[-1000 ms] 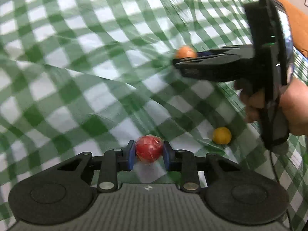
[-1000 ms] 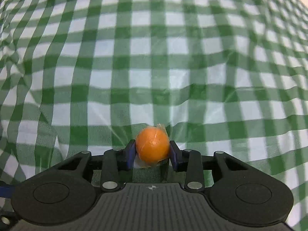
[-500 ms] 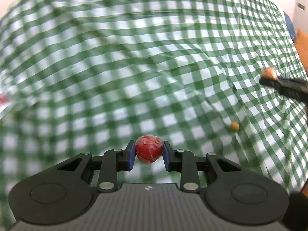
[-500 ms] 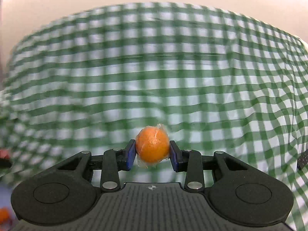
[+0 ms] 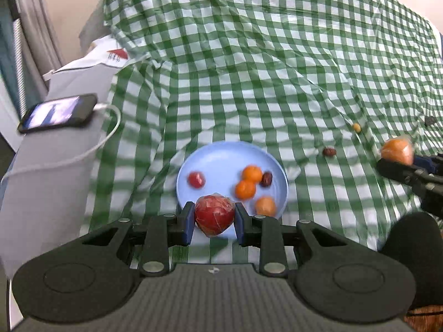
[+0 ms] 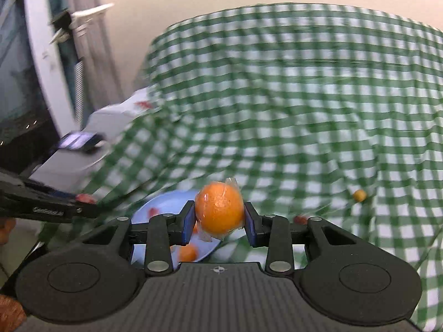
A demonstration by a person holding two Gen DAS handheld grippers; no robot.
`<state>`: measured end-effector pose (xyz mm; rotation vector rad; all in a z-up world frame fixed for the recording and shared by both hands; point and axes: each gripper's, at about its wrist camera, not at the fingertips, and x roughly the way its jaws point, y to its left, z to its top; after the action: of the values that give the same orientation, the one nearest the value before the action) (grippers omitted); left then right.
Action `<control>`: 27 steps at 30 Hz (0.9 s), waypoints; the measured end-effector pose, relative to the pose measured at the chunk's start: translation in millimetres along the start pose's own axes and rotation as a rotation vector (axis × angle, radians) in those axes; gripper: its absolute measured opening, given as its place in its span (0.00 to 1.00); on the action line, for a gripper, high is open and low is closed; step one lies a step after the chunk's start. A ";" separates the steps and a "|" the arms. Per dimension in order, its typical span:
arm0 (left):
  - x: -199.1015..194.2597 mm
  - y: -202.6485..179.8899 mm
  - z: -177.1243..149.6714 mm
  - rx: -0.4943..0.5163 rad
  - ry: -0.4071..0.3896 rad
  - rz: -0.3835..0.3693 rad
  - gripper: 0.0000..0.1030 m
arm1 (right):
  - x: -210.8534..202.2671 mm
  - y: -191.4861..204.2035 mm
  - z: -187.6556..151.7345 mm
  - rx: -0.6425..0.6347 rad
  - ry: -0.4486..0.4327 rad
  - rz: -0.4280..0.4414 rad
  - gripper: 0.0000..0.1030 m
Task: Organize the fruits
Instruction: 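Carry the red fruit with the left tool while the right tool carries the orange to the plate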
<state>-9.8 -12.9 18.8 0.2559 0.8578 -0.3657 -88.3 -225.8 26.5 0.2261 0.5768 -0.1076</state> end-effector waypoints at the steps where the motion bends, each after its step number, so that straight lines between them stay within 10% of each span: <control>1: -7.1 0.5 -7.9 -0.004 -0.007 -0.001 0.32 | -6.6 10.6 -6.8 -0.015 0.012 0.007 0.37; 27: -55.4 23.9 -50.3 -0.073 -0.109 -0.011 0.32 | -32.3 83.4 -47.6 -0.156 0.068 -0.008 0.37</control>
<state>-67.7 38.7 31.7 0.1617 0.7636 -0.3550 -126.7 -132.3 20.7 0.0756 0.6511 -0.0625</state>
